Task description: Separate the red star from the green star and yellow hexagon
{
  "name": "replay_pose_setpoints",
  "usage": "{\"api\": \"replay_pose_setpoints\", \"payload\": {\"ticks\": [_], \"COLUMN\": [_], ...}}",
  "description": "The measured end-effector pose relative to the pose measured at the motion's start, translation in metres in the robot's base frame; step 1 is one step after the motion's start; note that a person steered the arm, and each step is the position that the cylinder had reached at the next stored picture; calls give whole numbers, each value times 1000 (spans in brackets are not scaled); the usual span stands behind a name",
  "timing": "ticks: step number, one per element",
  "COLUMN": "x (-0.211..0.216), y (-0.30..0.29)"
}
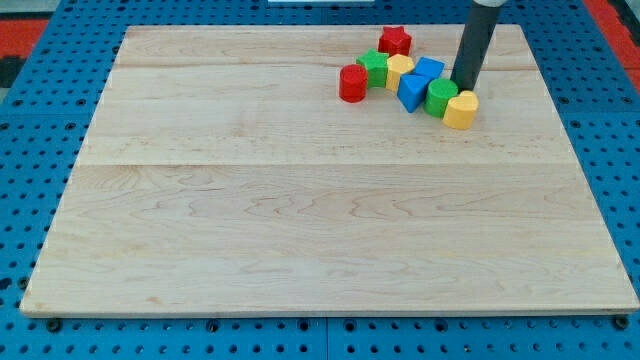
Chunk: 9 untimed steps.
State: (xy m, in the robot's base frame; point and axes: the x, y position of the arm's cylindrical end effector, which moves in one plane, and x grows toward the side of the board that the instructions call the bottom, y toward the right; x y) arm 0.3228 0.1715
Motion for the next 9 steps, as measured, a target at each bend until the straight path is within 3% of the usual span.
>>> {"api": "replay_pose_setpoints", "payload": {"ticks": [2, 4, 5, 6, 9], "x": [-37, -67, -109, -113, -41], "y": [-56, -20, -10, -56, -151]}}
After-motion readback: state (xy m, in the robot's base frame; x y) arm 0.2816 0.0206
